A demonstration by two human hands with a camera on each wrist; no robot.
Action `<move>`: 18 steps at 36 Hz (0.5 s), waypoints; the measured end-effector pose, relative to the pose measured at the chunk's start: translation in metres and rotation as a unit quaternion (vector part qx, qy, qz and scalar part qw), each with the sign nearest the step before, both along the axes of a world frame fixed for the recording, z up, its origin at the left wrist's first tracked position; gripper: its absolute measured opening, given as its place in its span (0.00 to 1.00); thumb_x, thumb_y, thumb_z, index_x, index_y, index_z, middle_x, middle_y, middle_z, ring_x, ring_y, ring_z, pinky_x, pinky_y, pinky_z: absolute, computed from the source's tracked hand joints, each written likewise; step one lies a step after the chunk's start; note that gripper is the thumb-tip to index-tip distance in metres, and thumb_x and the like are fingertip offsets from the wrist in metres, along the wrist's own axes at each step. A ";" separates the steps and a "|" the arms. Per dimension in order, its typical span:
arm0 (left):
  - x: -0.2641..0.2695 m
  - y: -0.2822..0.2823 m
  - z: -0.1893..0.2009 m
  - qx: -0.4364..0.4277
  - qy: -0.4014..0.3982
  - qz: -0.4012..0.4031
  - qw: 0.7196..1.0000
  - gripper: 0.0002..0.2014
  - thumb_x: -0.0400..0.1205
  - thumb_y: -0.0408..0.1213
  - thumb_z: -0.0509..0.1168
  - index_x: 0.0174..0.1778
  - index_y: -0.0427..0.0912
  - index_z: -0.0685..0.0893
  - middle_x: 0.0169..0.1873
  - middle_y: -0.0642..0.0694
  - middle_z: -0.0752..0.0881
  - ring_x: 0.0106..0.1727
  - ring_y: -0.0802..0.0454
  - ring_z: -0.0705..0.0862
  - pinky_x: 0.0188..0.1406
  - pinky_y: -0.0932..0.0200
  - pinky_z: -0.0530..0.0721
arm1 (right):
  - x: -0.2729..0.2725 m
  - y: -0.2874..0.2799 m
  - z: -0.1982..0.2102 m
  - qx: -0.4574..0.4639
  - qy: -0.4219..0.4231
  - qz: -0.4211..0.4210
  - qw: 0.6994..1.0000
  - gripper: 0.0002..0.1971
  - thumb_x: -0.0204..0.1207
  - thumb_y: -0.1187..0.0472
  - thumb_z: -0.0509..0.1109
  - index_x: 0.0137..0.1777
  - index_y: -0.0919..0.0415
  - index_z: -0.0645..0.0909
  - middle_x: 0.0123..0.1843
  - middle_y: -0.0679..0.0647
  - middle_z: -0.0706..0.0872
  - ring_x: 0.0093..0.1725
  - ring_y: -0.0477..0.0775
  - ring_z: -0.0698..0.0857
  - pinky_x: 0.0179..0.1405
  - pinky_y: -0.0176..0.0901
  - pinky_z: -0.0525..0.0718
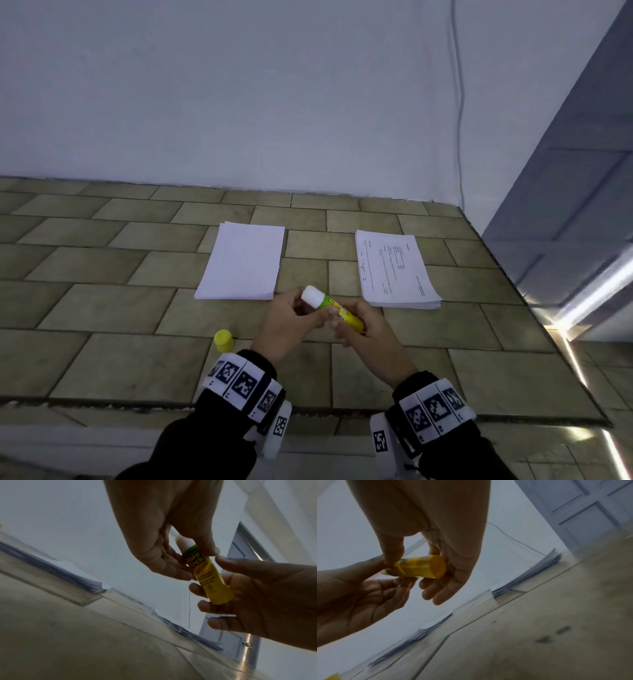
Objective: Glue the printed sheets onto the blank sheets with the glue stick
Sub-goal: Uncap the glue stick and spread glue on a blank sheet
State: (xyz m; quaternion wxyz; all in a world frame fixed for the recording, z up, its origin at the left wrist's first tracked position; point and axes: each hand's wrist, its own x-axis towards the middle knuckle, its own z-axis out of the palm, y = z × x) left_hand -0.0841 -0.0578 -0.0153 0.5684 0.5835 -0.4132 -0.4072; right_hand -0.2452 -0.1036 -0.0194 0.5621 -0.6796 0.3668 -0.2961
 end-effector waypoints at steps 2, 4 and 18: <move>0.004 -0.005 0.004 0.018 -0.025 -0.008 0.999 0.27 0.61 0.57 0.83 0.45 0.42 0.86 0.37 0.44 0.91 0.40 0.50 0.88 0.51 0.39 0.89 | 0.000 0.000 0.000 -0.006 -0.008 -0.011 1.000 0.09 0.81 0.60 0.69 0.59 0.58 0.79 0.47 0.51 0.86 0.40 0.44 0.85 0.39 0.37 0.84; 0.014 -0.011 0.011 0.039 -0.075 -0.001 0.996 0.29 0.59 0.66 0.75 0.44 0.45 0.86 0.33 0.49 0.91 0.39 0.52 0.88 0.51 0.41 0.89 | -0.003 -0.002 0.001 -0.005 -0.018 -0.025 1.000 0.08 0.82 0.60 0.67 0.58 0.58 0.79 0.45 0.53 0.87 0.37 0.47 0.86 0.39 0.44 0.86; 0.136 -0.072 -0.020 0.376 -0.534 0.056 0.755 0.41 0.73 0.74 0.63 0.65 0.39 0.75 0.61 0.37 0.83 0.60 0.38 0.82 0.59 0.48 0.81 | -0.031 -0.003 -0.003 0.018 -0.078 -0.078 0.994 0.07 0.80 0.61 0.68 0.55 0.60 0.80 0.40 0.52 0.89 0.34 0.52 0.85 0.36 0.45 0.86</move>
